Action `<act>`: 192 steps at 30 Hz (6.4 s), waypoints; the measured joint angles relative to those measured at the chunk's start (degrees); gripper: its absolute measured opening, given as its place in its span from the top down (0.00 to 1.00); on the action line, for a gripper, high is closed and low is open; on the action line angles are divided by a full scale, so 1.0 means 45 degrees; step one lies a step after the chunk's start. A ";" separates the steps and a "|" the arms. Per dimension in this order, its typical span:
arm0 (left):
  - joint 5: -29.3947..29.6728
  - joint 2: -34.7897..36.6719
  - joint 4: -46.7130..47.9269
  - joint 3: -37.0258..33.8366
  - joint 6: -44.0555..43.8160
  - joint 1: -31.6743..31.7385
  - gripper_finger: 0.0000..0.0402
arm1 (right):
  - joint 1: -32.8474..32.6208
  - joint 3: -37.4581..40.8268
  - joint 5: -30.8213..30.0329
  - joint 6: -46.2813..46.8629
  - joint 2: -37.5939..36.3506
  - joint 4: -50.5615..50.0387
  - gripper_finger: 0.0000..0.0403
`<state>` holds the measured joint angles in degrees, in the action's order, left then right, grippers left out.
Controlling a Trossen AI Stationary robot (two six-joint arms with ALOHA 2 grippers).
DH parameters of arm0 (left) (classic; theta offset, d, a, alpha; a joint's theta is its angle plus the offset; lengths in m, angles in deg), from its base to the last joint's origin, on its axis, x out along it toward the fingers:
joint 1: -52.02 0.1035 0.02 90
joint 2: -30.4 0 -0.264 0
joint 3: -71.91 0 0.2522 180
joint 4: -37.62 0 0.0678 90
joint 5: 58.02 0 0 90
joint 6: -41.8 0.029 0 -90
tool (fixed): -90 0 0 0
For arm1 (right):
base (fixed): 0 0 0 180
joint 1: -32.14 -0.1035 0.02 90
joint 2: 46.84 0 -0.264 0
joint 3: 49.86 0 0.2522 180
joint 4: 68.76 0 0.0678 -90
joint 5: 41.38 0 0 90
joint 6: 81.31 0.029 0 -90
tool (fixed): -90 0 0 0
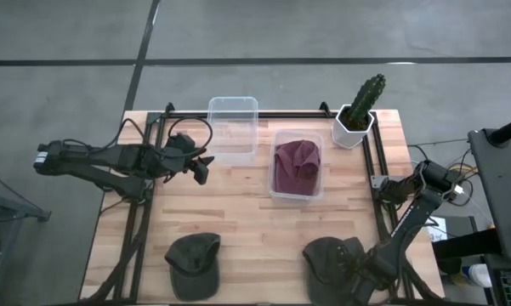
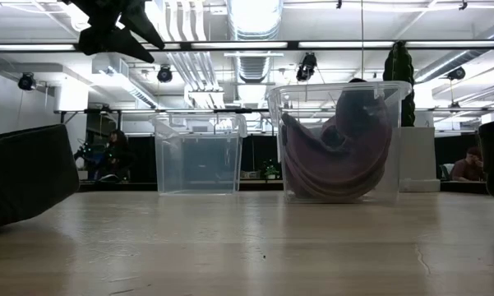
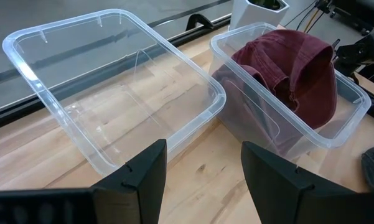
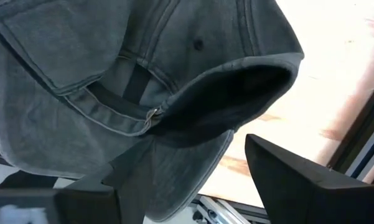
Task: Pick & Place hat
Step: Put the right black cap into the left transparent bin
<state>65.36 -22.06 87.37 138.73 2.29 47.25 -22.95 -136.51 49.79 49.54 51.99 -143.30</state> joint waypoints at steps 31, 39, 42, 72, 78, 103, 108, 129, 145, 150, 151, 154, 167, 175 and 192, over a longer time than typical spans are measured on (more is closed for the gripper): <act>0.0011 0.0000 0.0000 -0.0015 0.0100 0.0005 0.50 | 0.0278 0.0945 0.0053 0.0029 0.0144 0.2065 0.38; 0.0016 0.0000 0.0000 -0.0017 0.0107 0.0005 0.50 | 0.0316 0.0492 0.0780 0.0037 0.0053 0.1987 0.38; 0.0019 0.0000 0.0002 -0.0040 0.0112 0.0005 0.50 | 0.0301 0.0434 0.0953 0.0040 0.0053 0.1994 0.38; -0.0011 -0.0044 -0.0334 -0.0661 0.0068 0.0005 0.50 | 0.0414 0.0571 0.0669 0.0166 0.1709 0.2535 0.38; -0.0133 -0.0044 -0.0393 -0.0661 0.0054 0.0005 0.50 | 0.0424 0.0576 0.0702 0.0168 0.2564 0.3032 0.41; -0.0188 -0.0039 -0.0432 -0.0694 0.0086 0.0005 0.50 | 0.0413 0.0585 0.1148 0.0022 0.1525 0.2358 0.97; -0.0174 -0.0034 -0.0382 -0.0835 0.0098 0.0005 0.50 | 0.0398 0.0453 -0.0011 -0.0080 0.0734 0.2350 0.97; -0.0174 -0.0058 -0.0365 -0.0835 0.0093 0.0005 0.50 | 0.1232 0.0368 -0.8203 -0.2109 -0.2137 0.2309 0.97; 0.0706 0.0149 -0.0329 -0.0839 0.1242 0.0010 0.50 | 0.7806 -0.0577 -0.8984 -1.1959 -0.4648 0.2938 0.97; 0.2200 0.0714 -0.0222 -0.0835 0.1666 0.0022 0.50 | 1.0179 -0.0591 -0.8326 -1.5321 -0.5166 0.5522 0.97; 0.2414 0.0855 -0.0214 -0.0835 0.1795 0.0039 0.50 | 1.0634 -0.0591 -0.7944 -1.5904 -0.5183 0.6038 0.97; 0.2982 0.1293 -0.0113 -0.0835 0.2091 0.0039 0.50 | 1.1878 -0.0600 -0.6785 -1.7321 -0.5003 0.7547 0.97; 0.3723 0.2424 -0.0307 -0.0835 0.2683 0.0058 0.50 | 1.5264 -0.0586 -0.3191 -1.8890 -0.2679 1.1935 0.97; 0.4263 0.2385 -0.0384 -0.0835 0.3319 0.0058 0.50 | 1.6096 -0.1382 -0.2003 -1.8891 -0.0567 1.3761 0.97; 0.4581 0.2380 -0.0374 -0.0835 0.3798 0.0063 0.50 | 1.7202 -0.3557 -0.1634 -1.8861 0.2406 1.2639 0.97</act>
<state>85.97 -11.35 85.68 134.97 19.38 47.53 54.46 -152.52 42.44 -35.33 62.81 -86.42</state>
